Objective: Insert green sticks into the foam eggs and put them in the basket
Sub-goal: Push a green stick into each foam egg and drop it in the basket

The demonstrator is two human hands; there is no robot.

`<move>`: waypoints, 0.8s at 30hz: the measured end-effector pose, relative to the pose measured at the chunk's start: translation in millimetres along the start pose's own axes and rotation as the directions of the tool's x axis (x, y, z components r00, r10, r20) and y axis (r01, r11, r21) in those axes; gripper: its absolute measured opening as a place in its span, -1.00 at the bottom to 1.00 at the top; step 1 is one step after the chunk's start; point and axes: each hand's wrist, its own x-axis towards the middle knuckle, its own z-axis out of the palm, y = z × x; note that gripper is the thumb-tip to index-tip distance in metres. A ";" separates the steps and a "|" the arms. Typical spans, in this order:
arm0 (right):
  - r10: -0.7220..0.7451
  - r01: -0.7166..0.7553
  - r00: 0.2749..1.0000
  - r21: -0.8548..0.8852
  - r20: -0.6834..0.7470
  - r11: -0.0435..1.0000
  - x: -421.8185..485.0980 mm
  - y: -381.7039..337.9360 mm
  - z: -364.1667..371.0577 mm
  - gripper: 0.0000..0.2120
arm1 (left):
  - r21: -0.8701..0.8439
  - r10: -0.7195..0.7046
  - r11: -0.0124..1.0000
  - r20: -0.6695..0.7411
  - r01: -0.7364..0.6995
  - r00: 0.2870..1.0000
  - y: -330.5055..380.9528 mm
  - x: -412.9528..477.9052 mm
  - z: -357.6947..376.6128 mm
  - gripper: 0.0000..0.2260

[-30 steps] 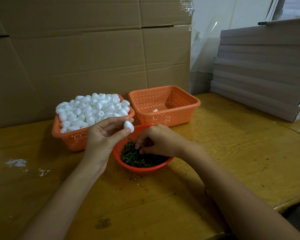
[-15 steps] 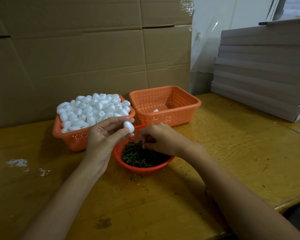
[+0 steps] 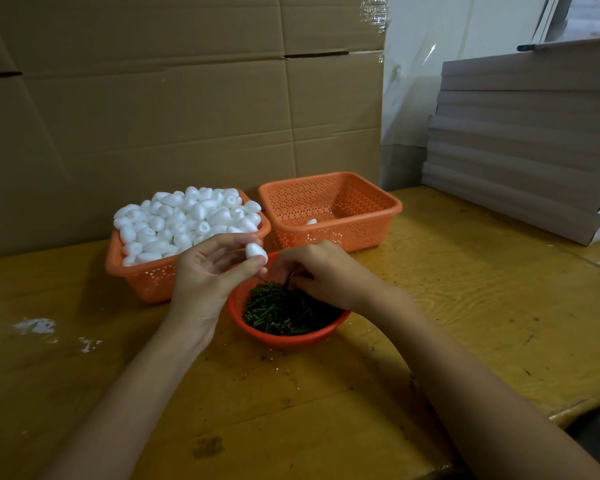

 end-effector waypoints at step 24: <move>0.056 -0.064 0.992 -0.073 -0.111 0.995 1.7 0.5 -2.7 -0.91 | -0.081 -0.019 0.996 0.039 0.022 0.999 -0.2 0.5 2.2 -0.74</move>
